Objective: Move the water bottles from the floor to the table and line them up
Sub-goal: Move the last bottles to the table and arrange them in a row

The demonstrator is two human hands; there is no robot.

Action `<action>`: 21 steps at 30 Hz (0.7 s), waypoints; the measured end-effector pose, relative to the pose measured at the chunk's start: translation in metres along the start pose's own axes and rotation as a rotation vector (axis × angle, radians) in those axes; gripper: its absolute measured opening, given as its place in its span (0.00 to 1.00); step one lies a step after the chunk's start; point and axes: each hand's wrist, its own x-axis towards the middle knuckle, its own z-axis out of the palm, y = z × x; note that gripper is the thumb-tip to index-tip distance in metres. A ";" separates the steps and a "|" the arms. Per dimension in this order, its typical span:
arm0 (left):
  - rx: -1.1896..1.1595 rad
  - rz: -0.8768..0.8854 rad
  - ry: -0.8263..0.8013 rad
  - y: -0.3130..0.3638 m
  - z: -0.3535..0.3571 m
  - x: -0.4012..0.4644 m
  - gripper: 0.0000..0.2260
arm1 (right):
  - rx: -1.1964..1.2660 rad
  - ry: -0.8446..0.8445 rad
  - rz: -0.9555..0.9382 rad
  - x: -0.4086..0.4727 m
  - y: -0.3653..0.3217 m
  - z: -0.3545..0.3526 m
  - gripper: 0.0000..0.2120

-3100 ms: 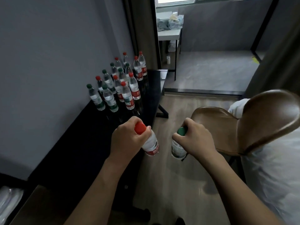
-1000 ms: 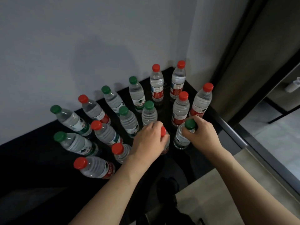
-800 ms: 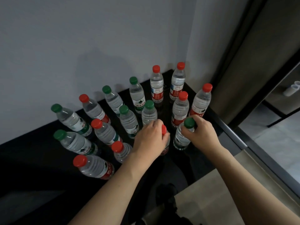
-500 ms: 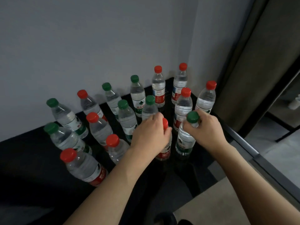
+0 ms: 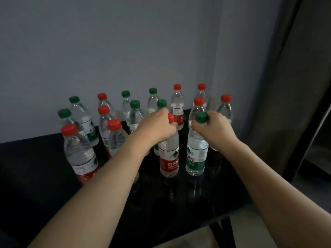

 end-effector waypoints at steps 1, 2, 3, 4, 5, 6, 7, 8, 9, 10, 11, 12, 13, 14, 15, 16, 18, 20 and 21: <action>0.000 -0.012 0.008 0.001 0.000 0.000 0.12 | -0.003 -0.007 -0.007 0.002 -0.001 0.000 0.09; 0.005 -0.019 0.018 0.002 0.000 -0.001 0.13 | -0.015 -0.009 -0.016 0.004 -0.002 0.001 0.09; 0.015 -0.021 0.016 0.003 0.000 -0.002 0.14 | -0.038 -0.013 -0.021 0.005 -0.003 0.001 0.09; 0.033 -0.021 0.000 0.005 -0.002 -0.004 0.16 | -0.062 -0.026 -0.014 0.005 -0.005 0.001 0.10; 0.053 -0.020 -0.023 0.006 -0.006 -0.007 0.17 | -0.085 -0.051 0.001 0.005 -0.007 0.000 0.11; 0.063 -0.017 -0.041 0.006 -0.011 -0.010 0.19 | -0.106 -0.077 0.017 0.005 -0.010 -0.003 0.13; 0.060 -0.009 -0.041 0.007 -0.018 -0.014 0.22 | -0.132 -0.097 0.029 0.005 -0.014 -0.008 0.17; 0.046 0.003 -0.016 0.007 -0.027 -0.019 0.25 | -0.168 -0.104 0.039 0.003 -0.018 -0.015 0.21; 0.029 0.019 0.038 0.008 -0.037 -0.024 0.27 | -0.214 -0.092 0.045 0.001 -0.023 -0.022 0.25; 0.014 0.040 0.109 0.007 -0.047 -0.030 0.28 | -0.273 -0.060 0.042 -0.002 -0.028 -0.029 0.28; 0.005 0.065 0.182 0.004 -0.058 -0.037 0.27 | -0.337 -0.012 0.019 -0.005 -0.035 -0.035 0.28; 0.003 0.085 0.250 0.000 -0.068 -0.044 0.24 | -0.383 0.038 -0.023 -0.009 -0.043 -0.039 0.27; 0.008 0.094 0.307 -0.006 -0.079 -0.052 0.22 | -0.394 0.077 -0.081 -0.014 -0.053 -0.041 0.26; 0.011 0.088 0.352 -0.013 -0.089 -0.059 0.20 | -0.374 0.098 -0.147 -0.018 -0.066 -0.042 0.25; 0.005 0.067 0.388 -0.023 -0.097 -0.067 0.18 | -0.336 0.105 -0.217 -0.023 -0.079 -0.041 0.24; -0.011 0.038 0.418 -0.033 -0.105 -0.075 0.16 | -0.296 0.102 -0.287 -0.027 -0.093 -0.037 0.23; -0.044 -0.036 0.456 -0.055 -0.115 -0.092 0.13 | -0.214 0.059 -0.392 -0.035 -0.121 -0.022 0.21; -0.058 -0.092 0.470 -0.078 -0.122 -0.106 0.11 | -0.146 -0.027 -0.416 -0.038 -0.145 0.001 0.20; -0.057 -0.112 0.466 -0.089 -0.125 -0.111 0.11 | -0.134 -0.080 -0.414 -0.038 -0.154 0.014 0.20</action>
